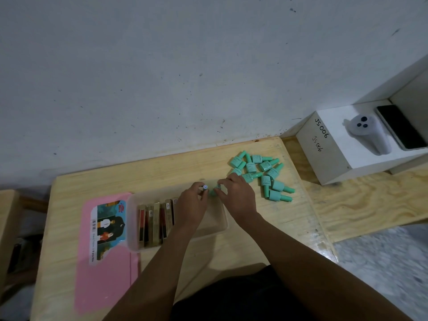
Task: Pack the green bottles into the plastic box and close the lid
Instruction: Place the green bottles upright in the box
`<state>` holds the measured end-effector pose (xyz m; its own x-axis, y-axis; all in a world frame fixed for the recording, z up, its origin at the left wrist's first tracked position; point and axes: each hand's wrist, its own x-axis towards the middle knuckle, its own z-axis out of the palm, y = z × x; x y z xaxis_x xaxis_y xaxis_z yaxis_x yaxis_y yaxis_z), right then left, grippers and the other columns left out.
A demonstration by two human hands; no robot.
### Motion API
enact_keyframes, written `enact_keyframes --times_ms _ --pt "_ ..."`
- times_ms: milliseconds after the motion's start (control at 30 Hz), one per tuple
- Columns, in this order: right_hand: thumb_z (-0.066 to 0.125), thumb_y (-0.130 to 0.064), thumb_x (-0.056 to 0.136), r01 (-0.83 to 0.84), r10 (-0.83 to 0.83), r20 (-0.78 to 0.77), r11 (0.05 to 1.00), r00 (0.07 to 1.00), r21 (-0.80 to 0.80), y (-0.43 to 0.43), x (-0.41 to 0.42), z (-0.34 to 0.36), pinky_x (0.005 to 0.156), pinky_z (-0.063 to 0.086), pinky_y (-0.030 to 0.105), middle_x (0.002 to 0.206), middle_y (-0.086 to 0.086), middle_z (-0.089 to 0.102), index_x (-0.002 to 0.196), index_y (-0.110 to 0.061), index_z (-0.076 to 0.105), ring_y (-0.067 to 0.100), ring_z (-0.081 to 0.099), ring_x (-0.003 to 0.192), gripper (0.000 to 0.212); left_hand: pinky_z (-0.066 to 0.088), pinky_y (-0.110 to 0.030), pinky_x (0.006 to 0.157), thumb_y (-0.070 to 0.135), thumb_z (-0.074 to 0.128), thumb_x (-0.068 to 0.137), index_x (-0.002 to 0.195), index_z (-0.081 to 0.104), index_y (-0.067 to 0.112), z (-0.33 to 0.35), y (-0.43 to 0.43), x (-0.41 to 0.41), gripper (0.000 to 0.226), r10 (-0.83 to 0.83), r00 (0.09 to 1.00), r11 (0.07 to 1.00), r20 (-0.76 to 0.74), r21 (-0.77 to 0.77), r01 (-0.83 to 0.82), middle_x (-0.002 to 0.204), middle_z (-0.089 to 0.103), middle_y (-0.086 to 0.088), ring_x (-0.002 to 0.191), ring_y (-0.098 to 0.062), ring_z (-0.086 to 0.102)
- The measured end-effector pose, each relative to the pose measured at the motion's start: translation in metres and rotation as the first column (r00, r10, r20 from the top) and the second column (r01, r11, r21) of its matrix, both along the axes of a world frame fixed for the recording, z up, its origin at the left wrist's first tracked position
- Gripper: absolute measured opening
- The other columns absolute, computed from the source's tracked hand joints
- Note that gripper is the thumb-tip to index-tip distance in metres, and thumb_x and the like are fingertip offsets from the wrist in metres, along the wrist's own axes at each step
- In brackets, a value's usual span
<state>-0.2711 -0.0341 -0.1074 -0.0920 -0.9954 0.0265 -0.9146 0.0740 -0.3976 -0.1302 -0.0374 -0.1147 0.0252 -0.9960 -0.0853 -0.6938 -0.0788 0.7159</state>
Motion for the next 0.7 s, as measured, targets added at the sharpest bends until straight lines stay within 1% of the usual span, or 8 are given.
enact_keyframes --times_ms 67,200,300,400,500,567,700 --pt "0.068 -0.034 0.086 -0.001 0.001 0.011 1.000 1.000 -0.004 0.000 -0.001 0.000 0.070 0.049 0.033 0.098 0.003 0.065 0.102 -0.018 0.074 0.022 0.060 0.091 0.023 0.045 -0.026 0.058 0.029 0.060 0.090 0.112 0.064 0.022 0.001 0.002 0.000 0.024 0.003 1.000 1.000 -0.002 -0.010 -0.003 0.092 0.074 -0.002 0.074 -0.022 0.068" --pt "0.071 -0.034 0.082 0.003 -0.002 0.012 1.000 1.000 -0.021 0.000 -0.005 -0.001 0.067 0.051 0.034 0.094 0.002 0.066 0.096 -0.020 0.075 0.022 0.061 0.090 0.021 0.037 -0.023 0.054 0.029 0.060 0.090 0.114 0.063 0.021 0.004 0.004 -0.001 0.026 0.034 0.999 0.999 0.011 -0.017 -0.034 0.089 0.074 -0.002 0.070 -0.021 0.068" --pt "0.073 -0.036 0.079 0.001 -0.001 -0.003 0.999 1.000 -0.040 0.001 -0.007 -0.001 0.064 0.051 0.033 0.091 0.001 0.066 0.092 -0.021 0.076 0.022 0.062 0.088 0.020 0.033 -0.021 0.048 0.029 0.060 0.090 0.115 0.062 0.020 0.006 0.004 -0.001 0.026 0.036 0.999 0.999 0.025 -0.024 -0.036 0.087 0.074 -0.002 0.068 -0.019 0.067" --pt "0.075 -0.037 0.078 -0.009 0.008 -0.022 0.998 1.000 -0.056 0.002 -0.010 0.000 0.064 0.050 0.033 0.092 0.001 0.067 0.092 -0.020 0.076 0.022 0.063 0.088 0.022 0.037 -0.022 0.051 0.029 0.060 0.090 0.113 0.063 0.020 0.006 0.004 0.000 0.025 0.028 0.999 0.999 0.016 -0.027 -0.028 0.085 0.073 -0.002 0.066 -0.019 0.067" --pt "0.072 -0.039 0.081 -0.038 0.037 -0.028 0.998 0.999 -0.043 0.002 -0.011 0.003 0.067 0.049 0.034 0.096 0.002 0.067 0.094 -0.019 0.075 0.022 0.061 0.093 0.024 0.042 -0.024 0.055 0.029 0.061 0.089 0.111 0.064 0.021 0.007 0.002 0.002 0.024 0.024 1.000 0.999 0.008 -0.024 -0.024 0.083 0.073 -0.001 0.067 -0.020 0.067" --pt "0.069 -0.041 0.083 -0.045 0.044 -0.021 0.999 0.999 -0.029 0.003 -0.013 0.005 0.069 0.048 0.032 0.099 0.001 0.066 0.097 -0.020 0.074 0.020 0.060 0.095 0.026 0.043 -0.025 0.056 0.030 0.060 0.090 0.112 0.064 0.021 0.009 0.002 0.004 0.024 0.020 1.000 1.000 0.015 -0.025 -0.019 0.085 0.072 -0.001 0.069 -0.020 0.066" --pt "0.066 -0.046 0.085 -0.015 0.014 -0.019 0.999 1.000 -0.040 0.014 -0.023 0.008 0.066 0.045 0.028 0.100 -0.003 0.066 0.099 -0.024 0.073 0.015 0.061 0.093 0.027 0.047 -0.026 0.059 0.030 0.059 0.090 0.112 0.064 0.022 0.017 0.004 0.005 0.024 -0.017 1.000 0.999 -0.002 -0.033 0.017 0.089 0.072 -0.002 0.070 -0.020 0.066"
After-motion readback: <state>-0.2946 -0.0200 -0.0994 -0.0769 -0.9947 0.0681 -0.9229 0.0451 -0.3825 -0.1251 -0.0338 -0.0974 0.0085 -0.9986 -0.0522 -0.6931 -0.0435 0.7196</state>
